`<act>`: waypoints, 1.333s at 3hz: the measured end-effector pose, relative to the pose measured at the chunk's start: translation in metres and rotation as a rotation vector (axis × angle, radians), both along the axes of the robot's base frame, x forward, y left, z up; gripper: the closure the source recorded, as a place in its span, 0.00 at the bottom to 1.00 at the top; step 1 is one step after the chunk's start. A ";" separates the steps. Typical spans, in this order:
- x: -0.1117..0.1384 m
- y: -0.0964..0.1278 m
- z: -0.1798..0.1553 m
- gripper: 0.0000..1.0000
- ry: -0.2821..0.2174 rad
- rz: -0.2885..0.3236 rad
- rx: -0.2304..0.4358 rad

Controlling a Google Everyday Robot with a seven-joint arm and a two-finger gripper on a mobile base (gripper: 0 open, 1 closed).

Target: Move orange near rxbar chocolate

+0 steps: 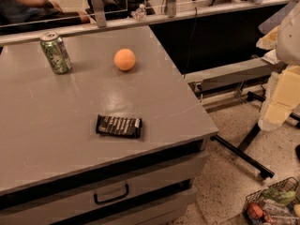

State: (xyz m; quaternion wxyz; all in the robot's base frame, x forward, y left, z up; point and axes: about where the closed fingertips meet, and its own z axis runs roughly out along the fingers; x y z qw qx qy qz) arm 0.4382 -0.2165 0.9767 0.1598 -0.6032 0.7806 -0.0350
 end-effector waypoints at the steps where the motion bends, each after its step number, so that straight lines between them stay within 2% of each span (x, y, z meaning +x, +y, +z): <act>1: 0.000 0.000 0.000 0.00 0.000 0.000 0.000; 2: 0.006 0.004 -0.001 0.00 -0.026 -0.011 0.076; 3: 0.044 0.023 -0.006 0.00 -0.118 0.017 0.329; 4: 0.078 0.041 0.000 0.00 -0.216 0.060 0.510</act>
Offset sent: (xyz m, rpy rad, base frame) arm 0.0212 0.0112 -0.0068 0.2816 -0.0757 -0.0408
